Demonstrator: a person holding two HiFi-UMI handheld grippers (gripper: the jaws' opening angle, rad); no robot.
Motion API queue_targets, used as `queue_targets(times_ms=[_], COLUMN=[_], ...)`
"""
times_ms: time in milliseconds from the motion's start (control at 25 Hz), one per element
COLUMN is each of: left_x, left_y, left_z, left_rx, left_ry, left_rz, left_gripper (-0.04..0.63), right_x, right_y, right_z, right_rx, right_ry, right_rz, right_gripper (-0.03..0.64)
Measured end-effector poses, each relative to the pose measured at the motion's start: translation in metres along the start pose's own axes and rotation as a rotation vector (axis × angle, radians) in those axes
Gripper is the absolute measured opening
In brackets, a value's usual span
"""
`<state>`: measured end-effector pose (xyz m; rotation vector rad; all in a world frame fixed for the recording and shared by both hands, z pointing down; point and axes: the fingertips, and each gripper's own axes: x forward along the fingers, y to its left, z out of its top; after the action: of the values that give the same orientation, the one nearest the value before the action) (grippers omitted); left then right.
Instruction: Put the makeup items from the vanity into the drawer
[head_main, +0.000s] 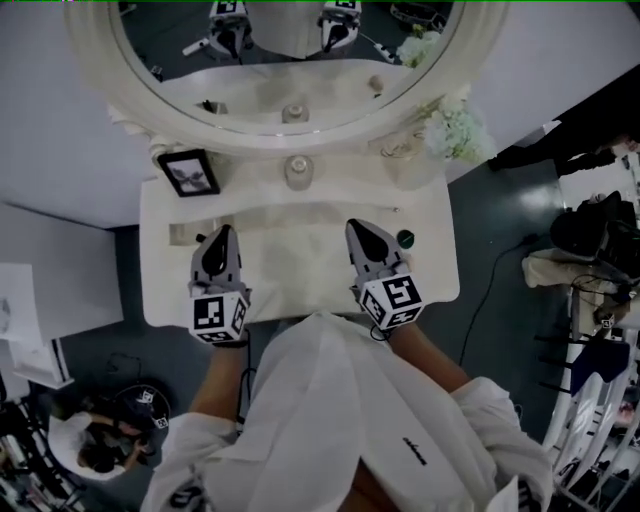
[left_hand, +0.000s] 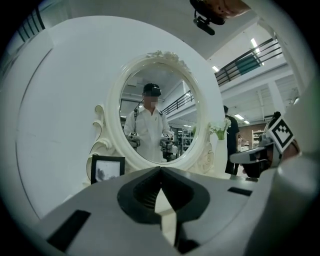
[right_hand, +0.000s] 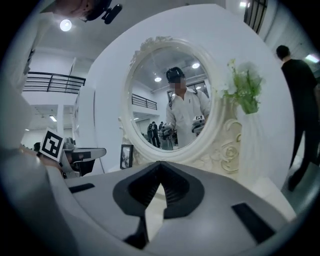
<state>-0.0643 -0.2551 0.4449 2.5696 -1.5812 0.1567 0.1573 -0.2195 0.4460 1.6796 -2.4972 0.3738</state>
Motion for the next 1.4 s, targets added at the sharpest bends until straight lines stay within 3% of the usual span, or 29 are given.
queue_targets(times_ms=[280, 480, 1400], left_x=[0.006, 0.006, -0.004], left_y=[-0.021, -0.026, -0.005], left_z=[0.015, 0.018, 0.008], left_rx=[0.028, 0.016, 0.029], left_ry=[-0.022, -0.035, -0.001], left_rz=[-0.028, -0.024, 0.025], left_gripper=[0.028, 0.028, 0.028], right_x=[-0.050, -0.069, -0.060], right_y=[-0.051, -0.072, -0.072], right_z=[0.003, 0.000, 0.004], right_rx=[0.037, 0.041, 0.018], right_ry=[-0.033, -0.037, -0.023], right_rz=[-0.135, -0.178, -0.159], right_gripper=[0.017, 0.018, 0.017])
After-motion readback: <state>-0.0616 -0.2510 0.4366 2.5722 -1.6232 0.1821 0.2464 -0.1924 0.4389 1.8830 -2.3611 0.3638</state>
